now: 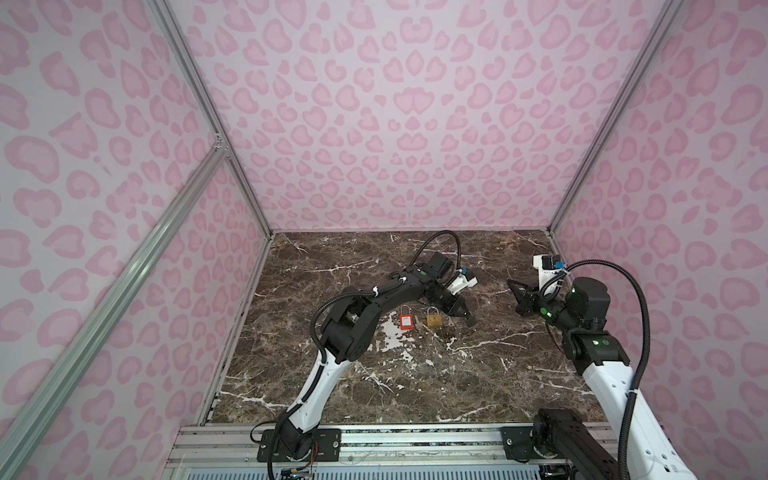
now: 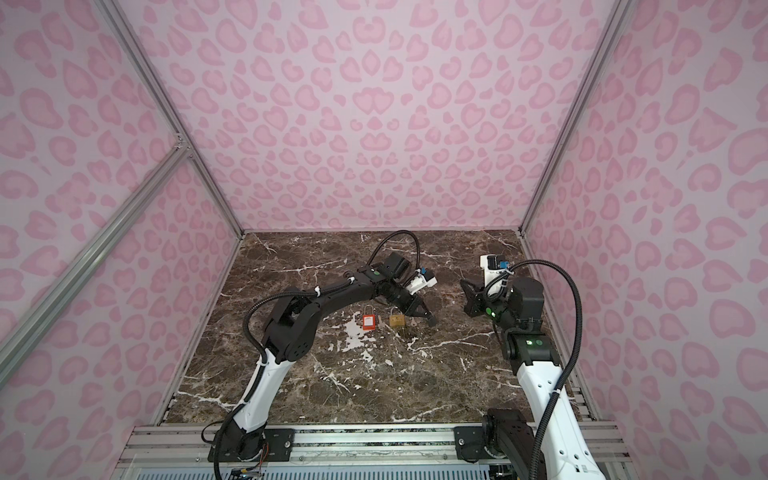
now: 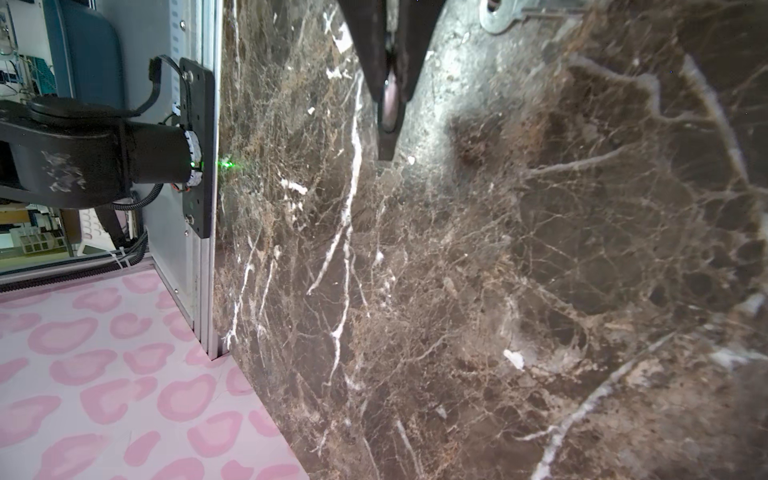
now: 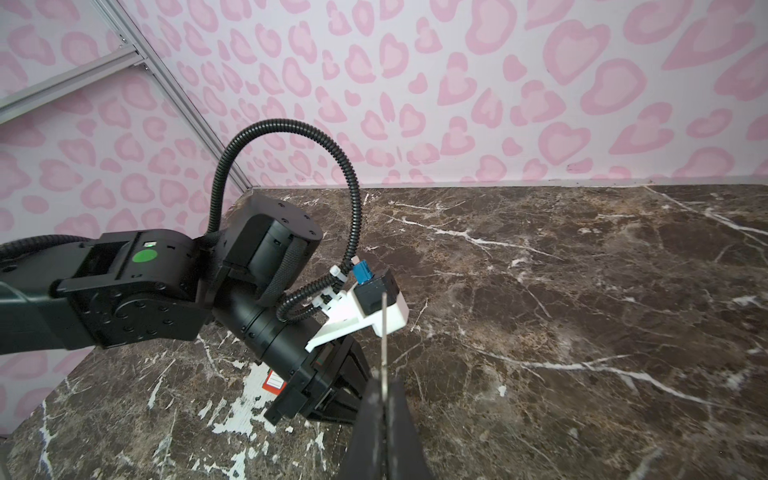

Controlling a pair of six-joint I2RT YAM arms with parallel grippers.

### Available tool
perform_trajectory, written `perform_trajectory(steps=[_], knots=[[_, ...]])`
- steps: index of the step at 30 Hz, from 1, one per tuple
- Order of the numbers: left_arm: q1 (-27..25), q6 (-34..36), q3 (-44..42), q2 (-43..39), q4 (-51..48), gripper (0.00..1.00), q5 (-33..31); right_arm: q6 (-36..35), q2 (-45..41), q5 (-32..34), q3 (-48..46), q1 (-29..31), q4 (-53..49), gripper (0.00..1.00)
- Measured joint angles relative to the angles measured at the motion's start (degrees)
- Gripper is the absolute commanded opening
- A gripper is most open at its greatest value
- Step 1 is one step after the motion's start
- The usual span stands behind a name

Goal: Lock with the key

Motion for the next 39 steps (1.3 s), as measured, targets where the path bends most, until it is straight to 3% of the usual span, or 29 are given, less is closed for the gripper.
perform_trajectory(steps=[17,28,33,38,39], knots=[[0.7,3.0,6.0,3.6,-11.5,0.04,-3.5,0.6,0.0,-2.0,-1.1,0.0,0.4,0.0],[0.9,3.3,12.9,7.6,-14.6,0.28,-5.1,0.6,0.4,-2.3,-1.2,0.0,0.5,0.0],[1.1,3.7,13.6,7.9,-15.8,0.35,-6.1,0.7,0.5,-2.4,-1.2,0.0,0.5,0.0],[1.1,3.7,15.7,9.0,-15.8,0.35,-6.5,0.8,0.5,-2.4,-1.2,0.0,0.5,0.0],[1.1,3.7,16.1,9.3,-15.8,0.4,-6.5,1.0,0.5,-2.4,-1.2,0.0,0.4,0.0]])
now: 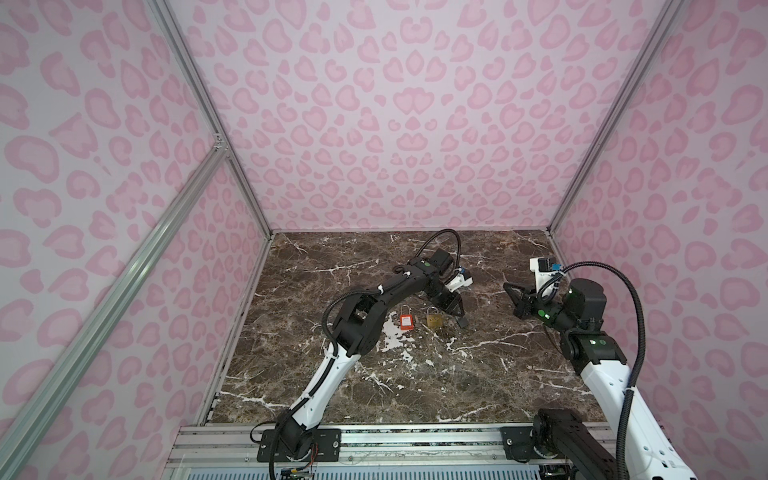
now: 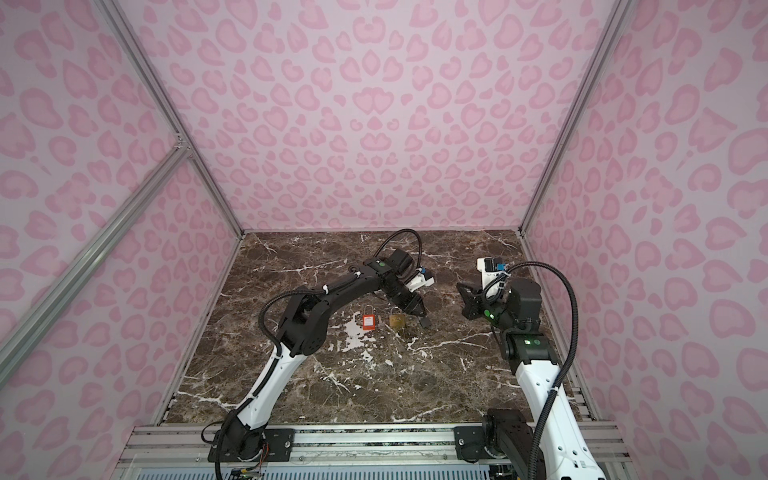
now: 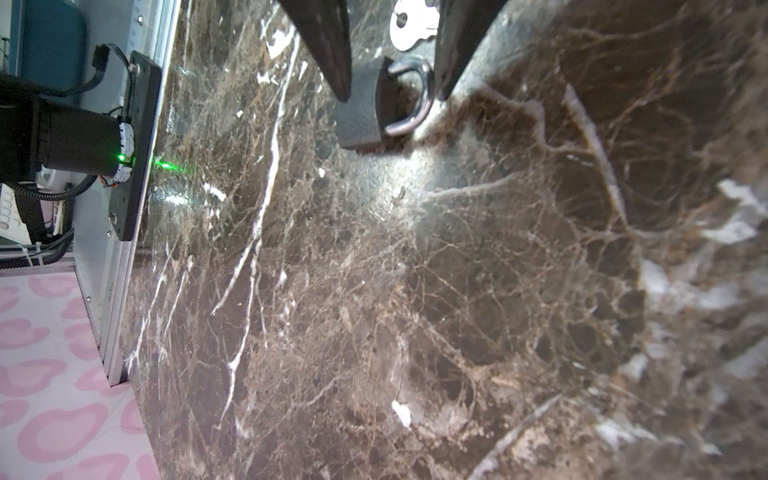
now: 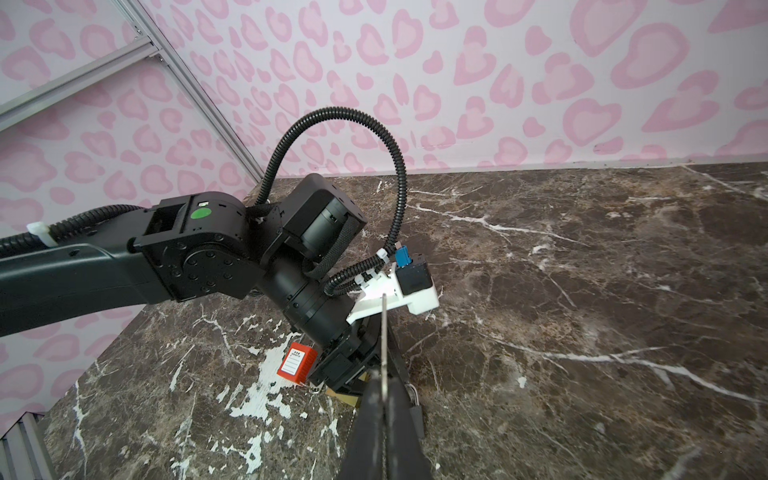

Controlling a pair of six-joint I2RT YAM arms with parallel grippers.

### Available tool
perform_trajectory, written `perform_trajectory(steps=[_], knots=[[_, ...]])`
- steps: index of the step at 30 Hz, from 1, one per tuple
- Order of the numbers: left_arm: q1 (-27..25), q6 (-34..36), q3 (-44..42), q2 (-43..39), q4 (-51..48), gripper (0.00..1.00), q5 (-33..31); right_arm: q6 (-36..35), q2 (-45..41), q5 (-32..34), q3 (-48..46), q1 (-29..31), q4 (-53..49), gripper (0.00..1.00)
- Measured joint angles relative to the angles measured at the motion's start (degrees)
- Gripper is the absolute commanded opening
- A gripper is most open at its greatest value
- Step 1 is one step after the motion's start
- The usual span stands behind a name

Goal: Lock with the key

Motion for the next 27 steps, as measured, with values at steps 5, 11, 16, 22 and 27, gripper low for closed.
perform_trajectory(steps=[5,11,16,22,27], knots=[[0.0,-0.7,1.4,1.1,0.1,0.44,0.0,0.0,-0.1,0.0,0.0,0.0,0.0,0.0],[0.0,-3.0,0.2,-0.2,1.2,0.45,-2.4,0.0,-0.1,0.0,0.0,0.0,0.0,0.0],[0.0,-5.0,-5.1,-5.2,3.1,0.46,-3.7,0.1,-0.2,0.0,-0.4,0.0,0.0,0.0],[-0.4,-6.3,-8.9,-6.8,4.9,0.48,-3.6,0.3,-0.7,-0.2,-0.7,0.0,0.5,0.0],[-0.8,-7.1,-9.4,-6.8,5.0,0.51,-3.2,0.5,-0.8,-0.4,-0.7,0.0,0.5,0.0]])
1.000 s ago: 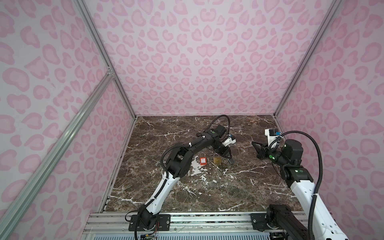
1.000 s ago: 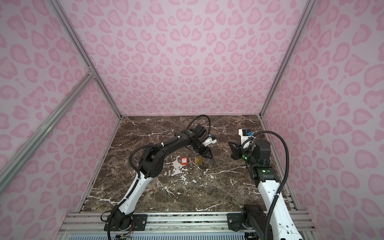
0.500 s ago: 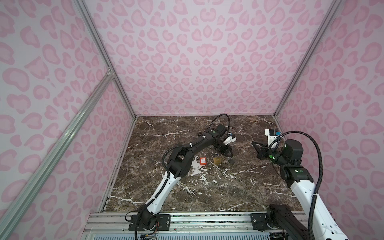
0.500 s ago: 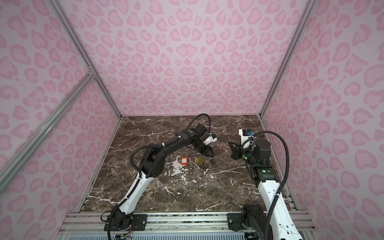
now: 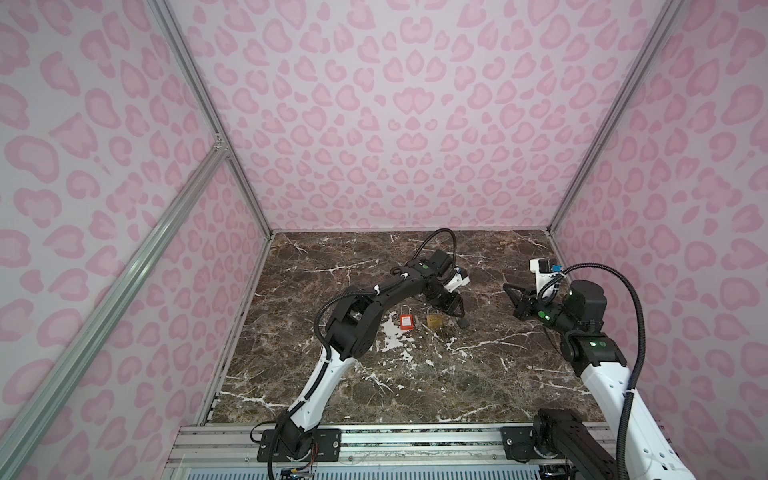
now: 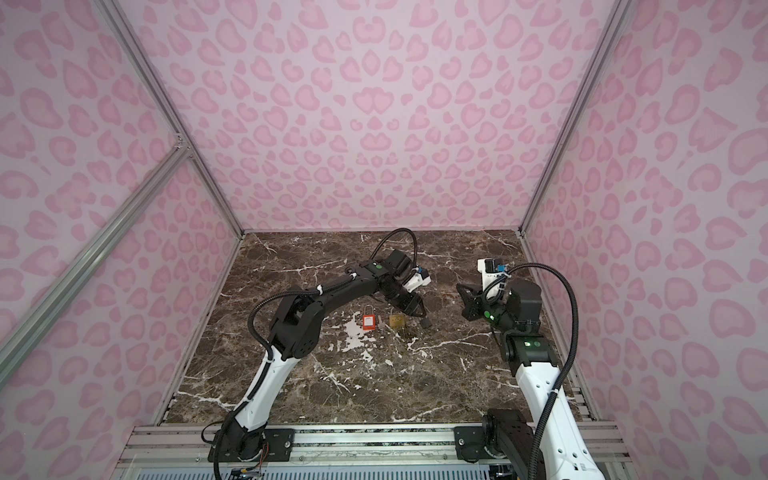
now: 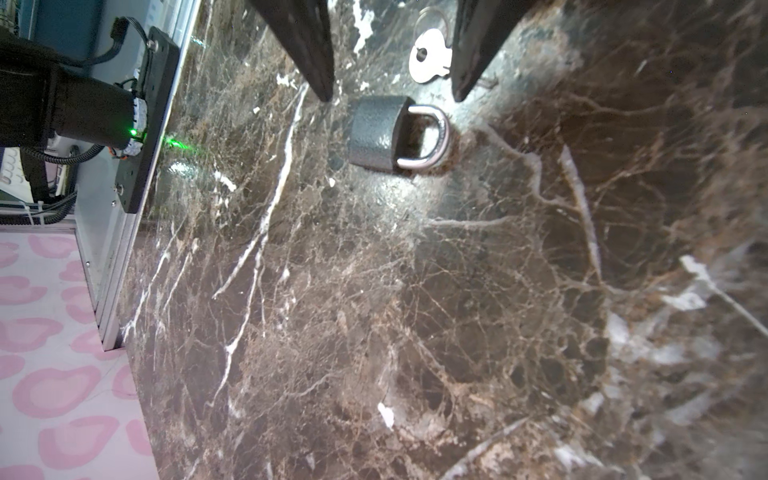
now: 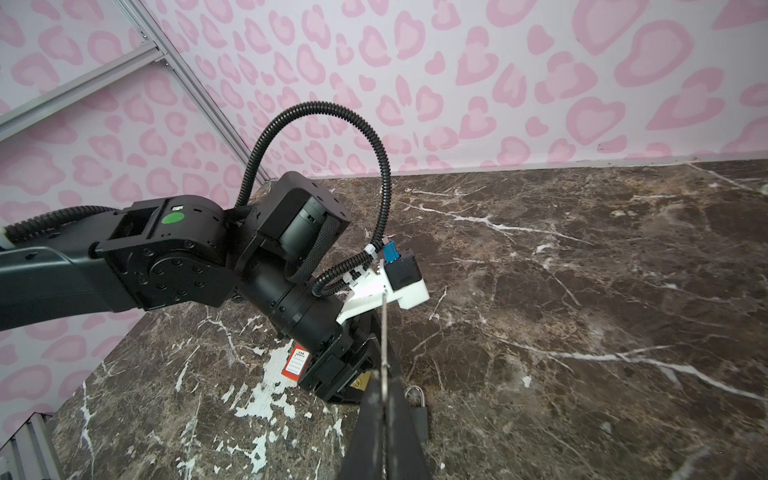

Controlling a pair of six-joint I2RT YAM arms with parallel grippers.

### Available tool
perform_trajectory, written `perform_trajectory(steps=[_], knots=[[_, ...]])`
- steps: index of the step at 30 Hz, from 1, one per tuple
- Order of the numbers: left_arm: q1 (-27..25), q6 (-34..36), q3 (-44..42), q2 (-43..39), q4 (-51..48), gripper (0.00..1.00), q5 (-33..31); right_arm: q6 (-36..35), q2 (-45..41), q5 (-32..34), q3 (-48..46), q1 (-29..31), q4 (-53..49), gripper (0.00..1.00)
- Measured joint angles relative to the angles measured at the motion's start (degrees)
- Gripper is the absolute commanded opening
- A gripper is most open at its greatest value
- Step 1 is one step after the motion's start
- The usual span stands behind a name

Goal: Lock with the key

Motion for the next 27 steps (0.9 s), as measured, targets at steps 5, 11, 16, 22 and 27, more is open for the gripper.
perform_trajectory(steps=[5,11,16,22,27], knots=[[-0.4,-0.4,-0.2,0.0,0.0,0.54,0.3,0.0,0.0,0.0,0.0,0.0,0.3,0.0],[-0.4,-1.0,-1.4,0.0,0.0,0.55,0.4,0.0,0.3,-0.1,0.0,0.0,0.4,0.0],[-0.5,-1.4,-1.9,0.0,0.0,0.55,0.4,0.5,0.5,-0.2,0.0,0.0,0.7,0.0],[-0.5,-1.4,-1.9,0.2,0.0,0.55,1.1,0.6,0.5,-0.2,0.0,0.0,0.8,0.0],[-0.5,-1.4,-1.8,0.9,0.0,0.55,1.8,0.6,0.5,-0.2,0.0,0.0,0.8,0.0]])
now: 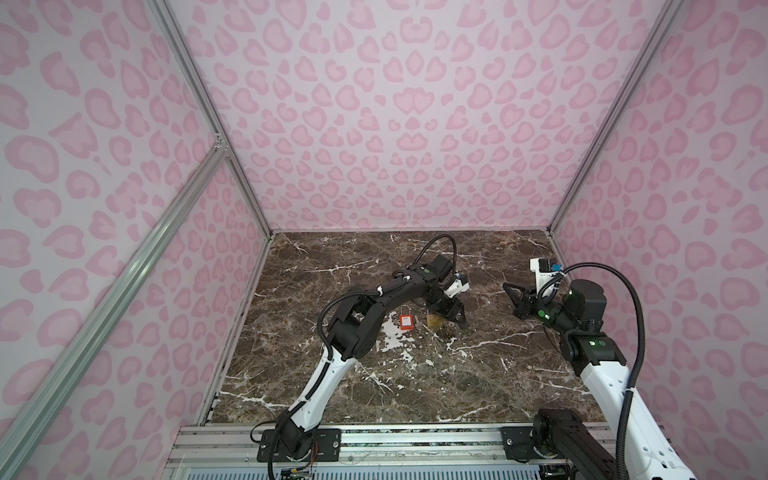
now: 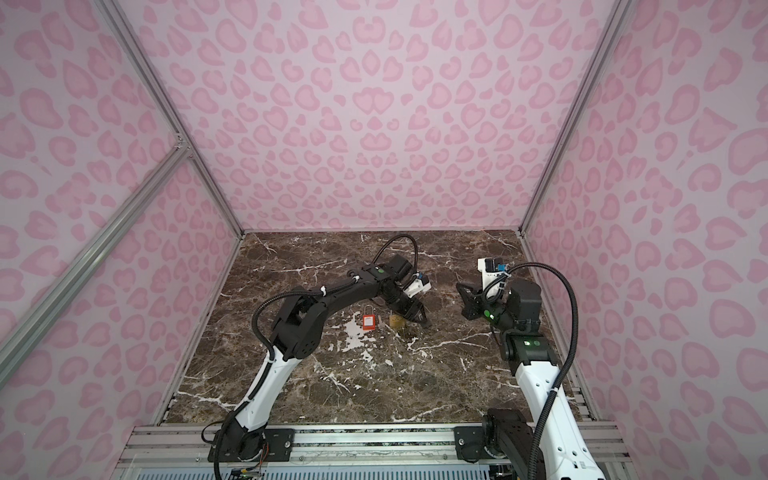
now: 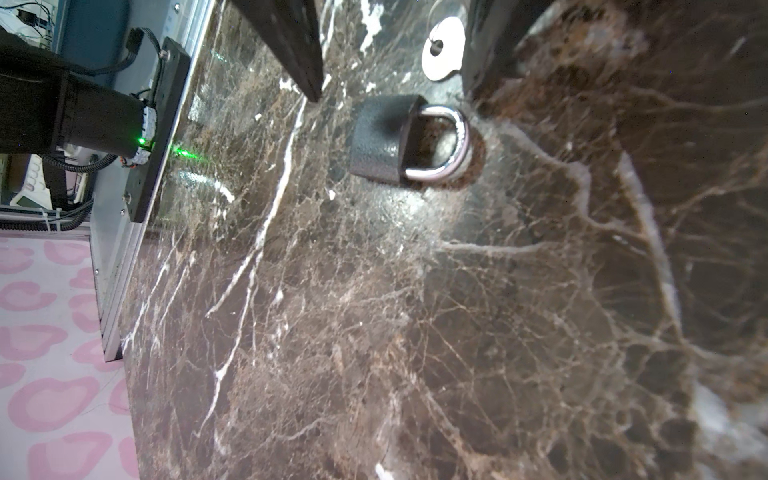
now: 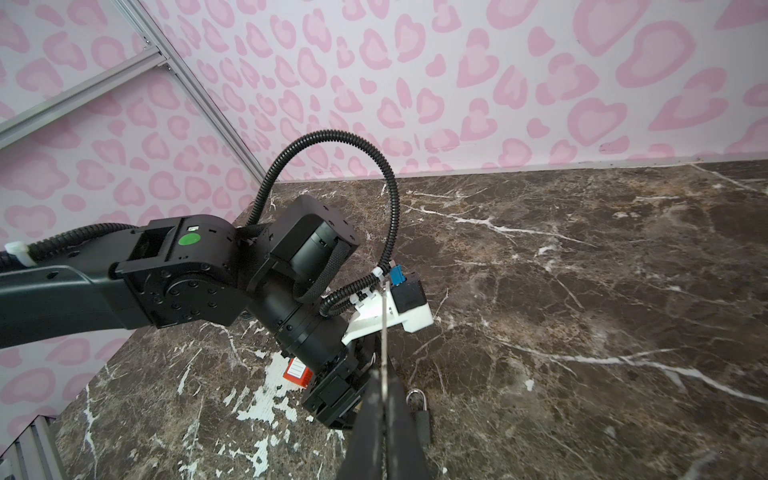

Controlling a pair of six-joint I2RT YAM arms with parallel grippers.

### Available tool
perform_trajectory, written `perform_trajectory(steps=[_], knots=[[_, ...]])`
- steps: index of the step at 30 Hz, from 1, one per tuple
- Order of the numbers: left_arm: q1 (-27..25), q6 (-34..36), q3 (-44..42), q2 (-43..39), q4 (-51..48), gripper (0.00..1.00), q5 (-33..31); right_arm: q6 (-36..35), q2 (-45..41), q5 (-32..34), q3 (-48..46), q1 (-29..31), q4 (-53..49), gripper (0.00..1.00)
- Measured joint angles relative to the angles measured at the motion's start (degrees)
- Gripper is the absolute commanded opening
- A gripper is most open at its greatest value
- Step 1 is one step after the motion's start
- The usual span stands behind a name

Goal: Lock with the key

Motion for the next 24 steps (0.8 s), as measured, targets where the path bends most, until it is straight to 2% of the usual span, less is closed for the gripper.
perform_trajectory(steps=[24], knots=[[-0.3,0.0,3.1,1.7,-0.2,0.56,1.2,0.0,0.2,0.3,0.0,0.0,0.0,0.0]])
